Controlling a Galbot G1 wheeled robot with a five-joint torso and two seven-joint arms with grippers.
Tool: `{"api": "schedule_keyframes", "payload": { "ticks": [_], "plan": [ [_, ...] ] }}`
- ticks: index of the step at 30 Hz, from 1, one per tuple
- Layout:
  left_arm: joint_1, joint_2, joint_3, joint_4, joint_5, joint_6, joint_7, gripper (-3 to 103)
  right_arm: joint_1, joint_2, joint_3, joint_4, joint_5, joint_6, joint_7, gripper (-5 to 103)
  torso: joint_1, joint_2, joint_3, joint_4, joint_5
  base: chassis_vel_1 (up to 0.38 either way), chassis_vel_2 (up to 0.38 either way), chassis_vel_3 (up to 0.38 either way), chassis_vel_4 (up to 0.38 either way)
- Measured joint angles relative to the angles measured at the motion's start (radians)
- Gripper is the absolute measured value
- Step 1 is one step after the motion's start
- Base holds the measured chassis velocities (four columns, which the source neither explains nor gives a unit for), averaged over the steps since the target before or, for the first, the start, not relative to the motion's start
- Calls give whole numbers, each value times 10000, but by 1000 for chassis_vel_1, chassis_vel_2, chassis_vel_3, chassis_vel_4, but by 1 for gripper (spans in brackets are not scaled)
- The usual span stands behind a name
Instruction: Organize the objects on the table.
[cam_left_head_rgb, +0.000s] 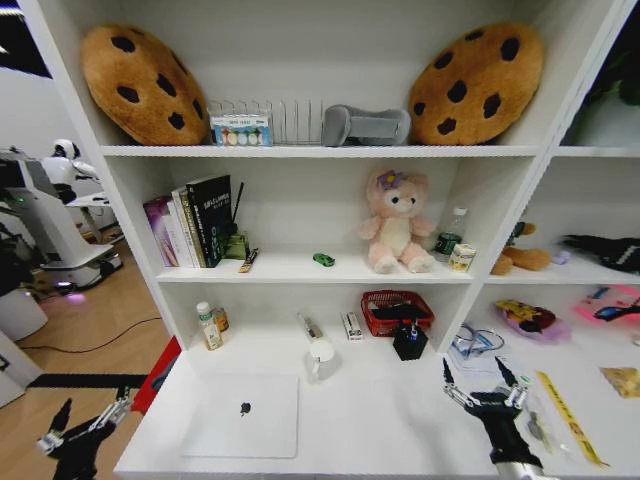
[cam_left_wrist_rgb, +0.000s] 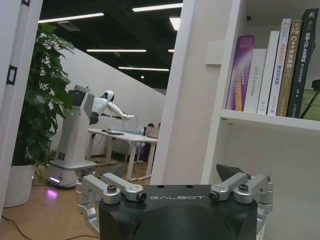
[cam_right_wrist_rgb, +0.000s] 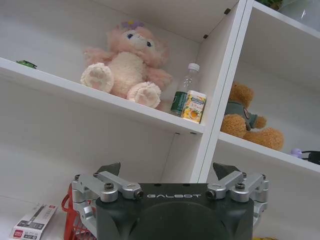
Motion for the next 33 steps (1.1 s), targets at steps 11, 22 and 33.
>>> {"api": "schedule_keyframes", "payload": {
  "ticks": [11,22,33],
  "plan": [
    [-118,71,-7,44,-132,110,0,100,248,108,-208,-49,43,-48,81,100,-1,1,0,0,0,0,0,0,0],
    [-111,52,-3,22,-126,121,-3,100,242,44,-180,7,72,-23,97,100,0,1,0,0,-1,0,0,0,0],
    [-76,-9,13,4,-87,115,4,100,197,68,-148,-30,68,72,158,100,-1,1,0,1,3,-128,-136,125,138]
  ]
}}
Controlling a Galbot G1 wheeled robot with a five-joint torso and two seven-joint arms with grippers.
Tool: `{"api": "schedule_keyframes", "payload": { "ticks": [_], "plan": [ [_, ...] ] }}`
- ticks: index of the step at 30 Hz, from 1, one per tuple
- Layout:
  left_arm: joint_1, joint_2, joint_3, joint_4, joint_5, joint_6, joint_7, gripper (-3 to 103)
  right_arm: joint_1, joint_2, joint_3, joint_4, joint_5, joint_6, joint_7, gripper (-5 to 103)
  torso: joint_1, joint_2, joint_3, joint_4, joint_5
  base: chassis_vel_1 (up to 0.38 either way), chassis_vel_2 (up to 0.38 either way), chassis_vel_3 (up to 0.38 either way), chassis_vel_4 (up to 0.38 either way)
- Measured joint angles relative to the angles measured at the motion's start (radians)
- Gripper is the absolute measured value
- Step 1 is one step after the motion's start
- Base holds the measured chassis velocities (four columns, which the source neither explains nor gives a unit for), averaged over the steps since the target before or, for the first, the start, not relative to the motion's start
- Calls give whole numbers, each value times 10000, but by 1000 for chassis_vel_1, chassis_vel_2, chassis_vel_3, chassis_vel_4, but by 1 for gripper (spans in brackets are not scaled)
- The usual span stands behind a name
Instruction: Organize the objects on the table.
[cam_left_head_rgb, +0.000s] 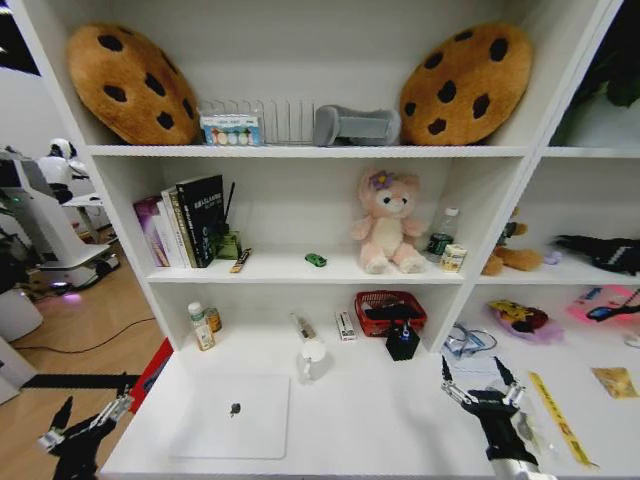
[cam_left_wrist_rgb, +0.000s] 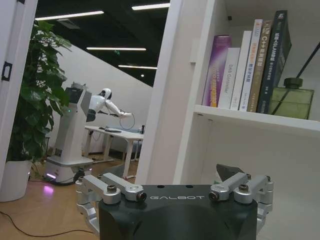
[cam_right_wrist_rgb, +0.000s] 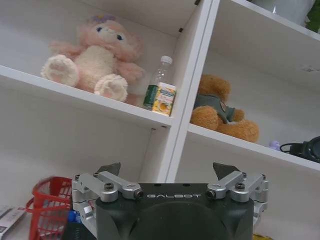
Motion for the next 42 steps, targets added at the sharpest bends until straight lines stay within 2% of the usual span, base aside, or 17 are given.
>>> {"api": "schedule_keyframes", "payload": {
  "ticks": [17,20,21,23,26,29,30,33,35,42],
  "plan": [
    [-4,5,14,17,57,-36,4,100,35,8,-28,-51,-11,-4,66,100,1,-2,0,-1,-5,-299,-299,295,299],
    [-5,-5,23,16,69,-41,3,100,43,12,-42,-55,-12,16,86,100,-1,0,-1,0,8,-369,-339,358,350],
    [-9,-11,40,18,84,-41,2,100,47,13,-46,-67,-30,28,91,100,0,-1,0,-1,-7,-298,-325,321,311],
    [-11,-13,50,24,102,-41,2,100,52,12,-48,-77,-34,34,95,100,1,-1,1,-1,-2,-298,-298,282,311],
    [-9,-23,76,28,191,-57,4,100,52,-8,-47,-80,-36,37,99,100,-2,0,0,4,6,-59,-188,172,161],
    [-4,-39,132,24,266,-67,6,100,52,-26,-40,-79,-46,37,109,100,-1,0,0,-7,-6,-46,-72,56,12],
    [-4,-58,159,14,297,-75,7,100,52,-32,-44,-74,-52,28,108,100,0,-1,0,-5,3,-5,-7,-30,-59],
    [-8,-77,186,12,319,-75,6,100,12,-55,-76,1,-53,13,87,100,0,0,-1,-1,-12,60,77,-40,-64],
    [-14,-83,190,13,333,-75,6,100,-13,-81,-109,43,-50,12,43,100,1,-1,-1,1,-6,92,114,-87,-60],
    [-35,-88,180,77,344,-76,-5,100,-586,-253,-607,518,-3,596,-1045,100,0,0,-1,-1,1,7,13,-12,-6]
  ]
}}
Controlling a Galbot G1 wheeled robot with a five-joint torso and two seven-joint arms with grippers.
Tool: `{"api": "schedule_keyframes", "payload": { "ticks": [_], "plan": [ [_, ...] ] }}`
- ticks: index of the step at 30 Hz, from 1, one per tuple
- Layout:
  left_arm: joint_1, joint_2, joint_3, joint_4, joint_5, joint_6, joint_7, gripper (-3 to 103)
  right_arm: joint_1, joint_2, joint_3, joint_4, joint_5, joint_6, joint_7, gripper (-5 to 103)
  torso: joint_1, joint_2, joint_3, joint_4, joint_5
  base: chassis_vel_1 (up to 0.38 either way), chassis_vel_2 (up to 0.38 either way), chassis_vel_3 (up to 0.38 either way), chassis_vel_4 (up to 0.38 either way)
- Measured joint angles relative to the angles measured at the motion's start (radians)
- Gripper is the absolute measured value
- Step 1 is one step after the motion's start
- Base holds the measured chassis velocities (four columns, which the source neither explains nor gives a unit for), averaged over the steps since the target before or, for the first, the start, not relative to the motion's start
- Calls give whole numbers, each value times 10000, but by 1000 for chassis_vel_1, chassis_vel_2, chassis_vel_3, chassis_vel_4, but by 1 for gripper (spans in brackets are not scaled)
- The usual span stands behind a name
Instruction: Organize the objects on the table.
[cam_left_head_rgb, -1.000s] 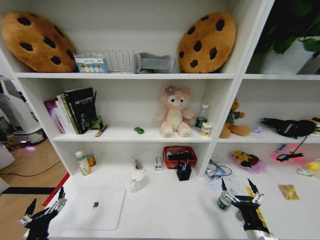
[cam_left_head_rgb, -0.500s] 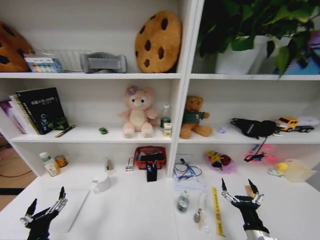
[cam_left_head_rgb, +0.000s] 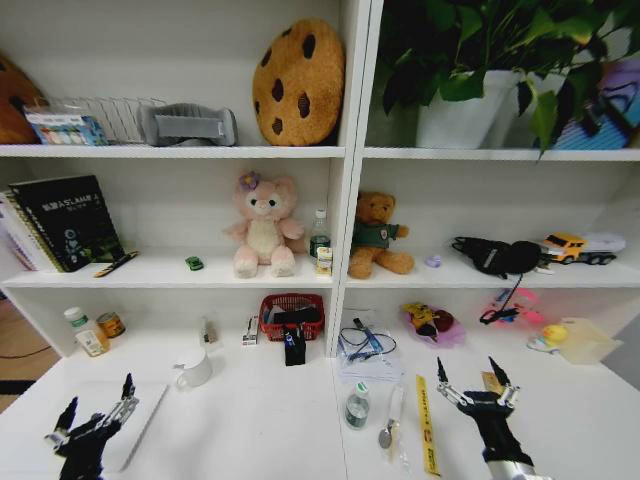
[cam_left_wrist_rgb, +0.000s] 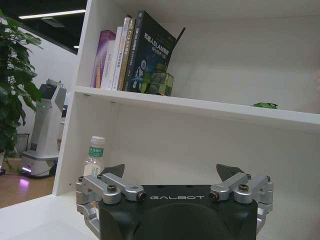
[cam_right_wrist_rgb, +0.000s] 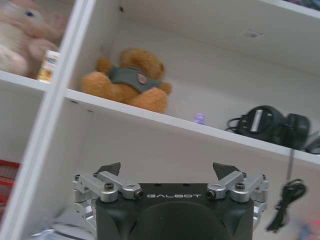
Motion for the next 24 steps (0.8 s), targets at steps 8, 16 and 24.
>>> {"api": "schedule_keyframes", "payload": {
  "ticks": [8,16,24],
  "plan": [
    [46,-23,-77,134,-90,-80,-2,100,-952,33,-903,194,-371,1998,-2223,100,0,0,0,-1,-6,-3,-2,4,6],
    [34,52,-121,155,-143,-82,-1,100,-322,-104,-1699,-80,-284,1584,-2871,100,0,0,0,1,-2,0,0,0,0],
    [-55,73,-69,168,-126,13,-10,100,523,-525,-2107,-346,733,530,-3055,100,0,0,1,1,-3,0,0,0,0]
  ]
}}
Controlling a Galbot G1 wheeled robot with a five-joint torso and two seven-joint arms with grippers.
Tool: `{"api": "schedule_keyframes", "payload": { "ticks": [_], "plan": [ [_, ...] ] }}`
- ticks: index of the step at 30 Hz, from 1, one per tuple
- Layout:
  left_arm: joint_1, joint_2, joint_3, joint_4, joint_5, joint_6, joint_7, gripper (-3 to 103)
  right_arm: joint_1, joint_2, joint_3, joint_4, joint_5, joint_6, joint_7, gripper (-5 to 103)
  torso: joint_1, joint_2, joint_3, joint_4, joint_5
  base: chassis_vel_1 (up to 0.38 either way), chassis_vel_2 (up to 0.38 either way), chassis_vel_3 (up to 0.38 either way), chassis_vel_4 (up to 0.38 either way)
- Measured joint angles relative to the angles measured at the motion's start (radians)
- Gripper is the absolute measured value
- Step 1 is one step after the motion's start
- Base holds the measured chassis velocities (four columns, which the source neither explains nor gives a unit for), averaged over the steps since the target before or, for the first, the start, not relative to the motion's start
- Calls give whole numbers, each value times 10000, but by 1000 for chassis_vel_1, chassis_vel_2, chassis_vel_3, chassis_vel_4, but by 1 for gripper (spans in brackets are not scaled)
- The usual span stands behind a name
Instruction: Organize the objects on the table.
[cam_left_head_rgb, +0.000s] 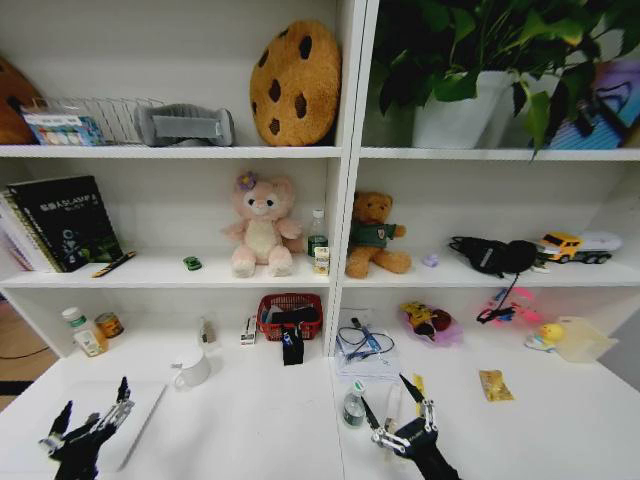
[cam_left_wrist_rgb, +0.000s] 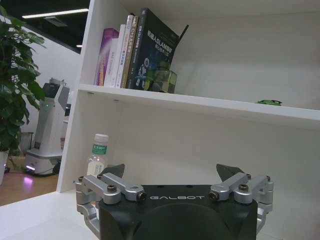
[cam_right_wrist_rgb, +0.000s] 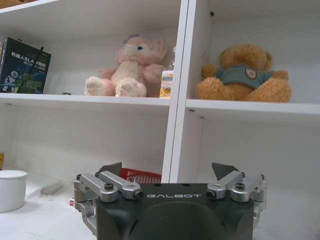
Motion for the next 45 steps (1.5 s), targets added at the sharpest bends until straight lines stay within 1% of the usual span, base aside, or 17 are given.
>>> {"api": "schedule_keyframes", "payload": {
  "ticks": [6,12,14,17,20,21,23,24,26,27,28,30,31,33,35,37,45],
  "plan": [
    [-17,-53,-24,-16,16,64,-40,100,912,-350,-676,-498,515,-698,-147,100,0,-1,0,-1,1,0,0,0,0],
    [22,-81,-129,-20,-12,69,-48,100,1536,-577,-1074,-836,798,-964,-240,100,0,0,1,0,0,0,0,0,0],
    [22,-95,-134,-25,-7,76,-50,100,1673,-601,-1163,-901,850,-1026,-240,103,0,0,0,0,0,0,0,0,0],
    [22,-131,-154,-62,1,93,-59,100,1951,-640,-1366,-1005,1005,-1221,-239,99,0,-1,0,0,0,0,0,0,0],
    [36,-192,-198,-84,29,99,-72,100,2277,-707,-1619,-1187,987,-1333,-275,84,0,0,0,0,0,0,0,0,0],
    [36,-192,-198,-84,29,99,-72,100,2277,-707,-1619,-1187,987,-1333,-275,84,0,0,0,0,0,0,0,0,0],
    [59,-248,-210,-84,43,99,-75,100,2341,-726,-1681,-1202,987,-1333,-273,73,0,0,0,0,0,0,0,0,0],
    [59,-248,-210,-84,43,99,-75,100,2341,-726,-1681,-1202,987,-1333,-273,73,0,0,0,0,0,0,0,0,0],
    [35,-270,-201,-85,92,101,-78,100,2283,-749,-1644,-1190,983,-1289,-257,62,0,0,0,0,0,0,0,0,0],
    [35,-270,-201,-85,92,101,-78,100,2283,-749,-1644,-1190,983,-1289,-257,62,0,0,0,0,0,0,0,0,0],
    [15,-278,-179,-97,103,116,-81,100,2242,-761,-1603,-1163,982,-1262,-249,57,0,-1,0,-1,-1,0,0,0,0],
    [4,-280,-164,-104,115,127,-84,100,2219,-766,-1584,-1138,981,-1252,-247,57,1,0,0,-2,0,0,0,0,0],
    [-17,-286,-132,-118,155,138,-93,100,2170,-777,-1527,-1077,982,-1240,-245,47,0,0,0,-2,-1,0,0,0,0],
    [-21,-291,-113,-128,175,142,-97,100,2113,-785,-1451,-1020,997,-1222,-226,36,0,0,0,-1,0,0,0,0,0],
    [-20,-294,-111,-128,174,142,-99,100,2069,-792,-1388,-1000,1000,-1209,-208,36,0,0,0,0,0,0,0,0,0],
    [0,-298,-114,-124,166,130,-99,100,1964,-808,-1268,-940,1004,-1190,-139,28,0,0,0,0,0,0,0,0,0],
    [50,-319,-168,-62,3,29,-70,100,1135,-881,-722,-363,943,-1190,31,28,0,0,0,-1,1,0,0,0,0]
  ]
}}
